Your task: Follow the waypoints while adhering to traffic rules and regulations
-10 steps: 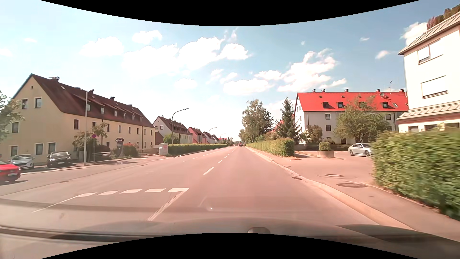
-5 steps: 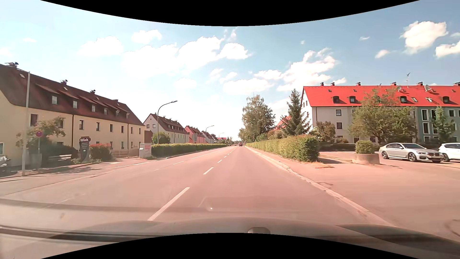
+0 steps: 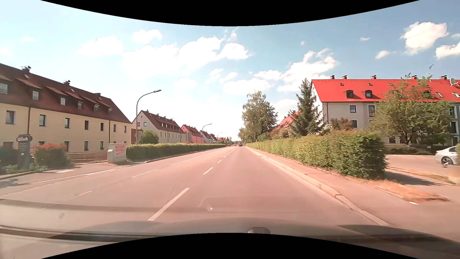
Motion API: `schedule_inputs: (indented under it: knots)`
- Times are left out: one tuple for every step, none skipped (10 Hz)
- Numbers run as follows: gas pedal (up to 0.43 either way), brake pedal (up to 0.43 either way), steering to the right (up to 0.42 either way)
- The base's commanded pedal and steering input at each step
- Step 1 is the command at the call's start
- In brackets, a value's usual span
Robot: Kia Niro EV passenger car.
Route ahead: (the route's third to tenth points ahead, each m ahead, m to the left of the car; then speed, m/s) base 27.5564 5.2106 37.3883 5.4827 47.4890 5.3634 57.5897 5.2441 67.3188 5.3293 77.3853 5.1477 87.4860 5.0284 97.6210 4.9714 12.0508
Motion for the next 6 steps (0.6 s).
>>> schedule_inputs:
  knots:
    - [0.118,0.000,-0.001]
    - [0.118,0.000,-0.001]
    - [0.118,0.000,-0.001]
    - [0.118,0.000,-0.001]
    - [0.118,0.000,-0.001]
    - [0.118,0.000,-0.001]
